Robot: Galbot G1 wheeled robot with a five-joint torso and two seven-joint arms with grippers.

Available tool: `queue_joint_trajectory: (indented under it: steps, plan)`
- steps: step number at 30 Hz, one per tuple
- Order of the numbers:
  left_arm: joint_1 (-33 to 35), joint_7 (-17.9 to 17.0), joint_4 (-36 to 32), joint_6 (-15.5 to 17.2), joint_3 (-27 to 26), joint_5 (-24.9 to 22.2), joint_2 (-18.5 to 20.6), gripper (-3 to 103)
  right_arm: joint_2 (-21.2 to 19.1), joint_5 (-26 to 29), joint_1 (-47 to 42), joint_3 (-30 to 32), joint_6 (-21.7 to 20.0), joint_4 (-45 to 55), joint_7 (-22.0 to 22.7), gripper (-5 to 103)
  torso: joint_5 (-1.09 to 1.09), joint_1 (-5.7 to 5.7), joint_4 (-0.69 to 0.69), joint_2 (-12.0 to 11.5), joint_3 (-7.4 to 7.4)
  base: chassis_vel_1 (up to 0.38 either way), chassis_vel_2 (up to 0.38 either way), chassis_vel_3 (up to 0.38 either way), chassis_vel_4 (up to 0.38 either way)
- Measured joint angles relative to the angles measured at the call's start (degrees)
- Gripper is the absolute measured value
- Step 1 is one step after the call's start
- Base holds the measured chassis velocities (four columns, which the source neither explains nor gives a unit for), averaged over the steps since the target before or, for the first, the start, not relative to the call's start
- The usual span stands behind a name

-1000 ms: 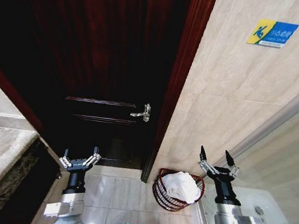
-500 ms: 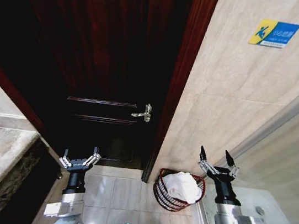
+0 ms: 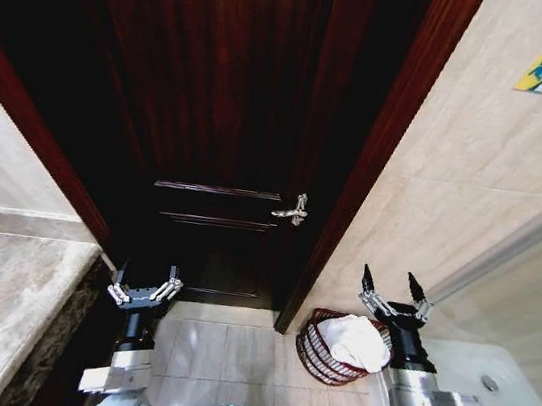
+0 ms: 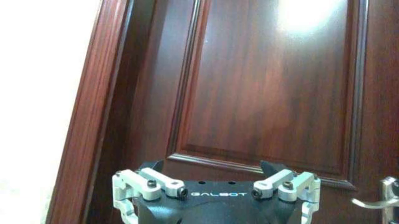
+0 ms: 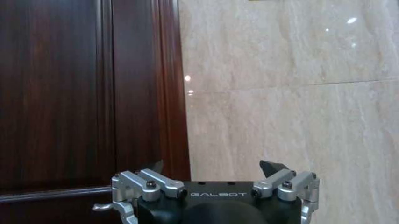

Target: Discard the used towel into the hamper.

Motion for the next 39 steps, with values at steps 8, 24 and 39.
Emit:
queue_joint_trajectory:
  steps: [8, 24, 39]
  plan:
    - [0.00, 0.01, 0.00, 0.00, 0.02, 0.00, -0.02, 100, 0.00, 0.00, 0.00, 0.01, 0.00, 0.00, 0.01, 100, -0.03, 0.02, 0.00, 0.00, 0.00, -0.021, -0.030, 0.023, 0.023]
    - [0.00, 0.00, 0.00, 0.00, 0.01, 0.00, -0.01, 100, 0.00, 0.00, 0.00, 0.00, 0.00, 0.00, 0.01, 100, -0.02, 0.02, 0.00, 0.00, 0.00, 0.000, 0.000, 0.000, 0.000]
    - [0.00, 0.00, 0.00, 0.00, 0.01, 0.00, -0.02, 100, 0.00, 0.00, 0.00, 0.00, 0.00, 0.00, 0.01, 100, -0.02, 0.01, 0.00, 0.00, 0.00, 0.014, 0.013, 0.008, 0.014]
